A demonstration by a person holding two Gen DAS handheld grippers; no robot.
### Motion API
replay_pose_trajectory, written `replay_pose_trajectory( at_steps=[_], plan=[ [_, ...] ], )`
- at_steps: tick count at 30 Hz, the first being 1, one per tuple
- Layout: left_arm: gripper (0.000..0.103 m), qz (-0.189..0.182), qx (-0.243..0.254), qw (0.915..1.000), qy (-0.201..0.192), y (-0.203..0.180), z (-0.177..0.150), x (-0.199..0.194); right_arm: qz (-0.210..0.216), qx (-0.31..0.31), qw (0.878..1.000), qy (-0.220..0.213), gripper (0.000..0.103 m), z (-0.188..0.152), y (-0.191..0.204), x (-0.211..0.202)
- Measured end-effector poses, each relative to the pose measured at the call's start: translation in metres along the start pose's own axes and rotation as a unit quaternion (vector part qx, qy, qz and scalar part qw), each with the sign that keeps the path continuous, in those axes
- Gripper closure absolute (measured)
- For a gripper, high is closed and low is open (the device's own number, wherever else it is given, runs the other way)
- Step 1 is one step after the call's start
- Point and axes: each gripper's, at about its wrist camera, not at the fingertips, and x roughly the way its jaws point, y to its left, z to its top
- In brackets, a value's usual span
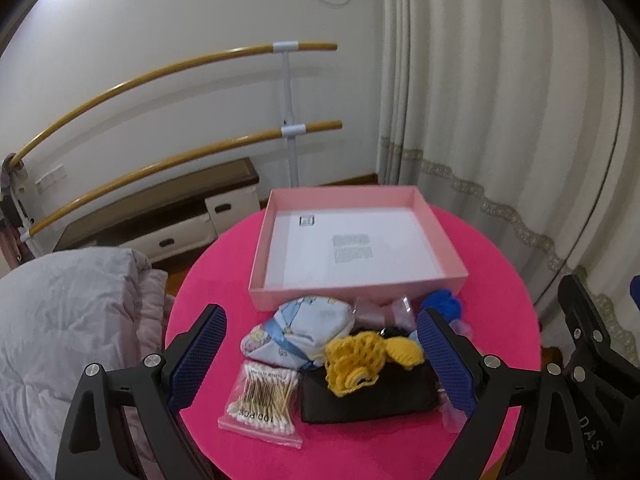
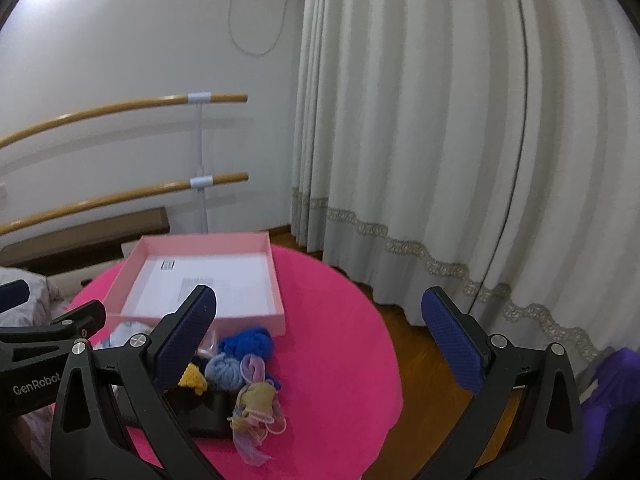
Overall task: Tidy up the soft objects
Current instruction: 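Move both grippers down toward the pile beside the pink box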
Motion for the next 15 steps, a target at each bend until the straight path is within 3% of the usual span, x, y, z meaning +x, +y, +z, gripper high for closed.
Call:
replay_pose_trajectory(
  at_steps=[15],
  plan=[
    [0.008,0.014,0.007,0.996,0.088,0.014,-0.035,0.065,0.028,-0.066,0.992,0.106,0.0,-0.055,0.029,0.042]
  ],
)
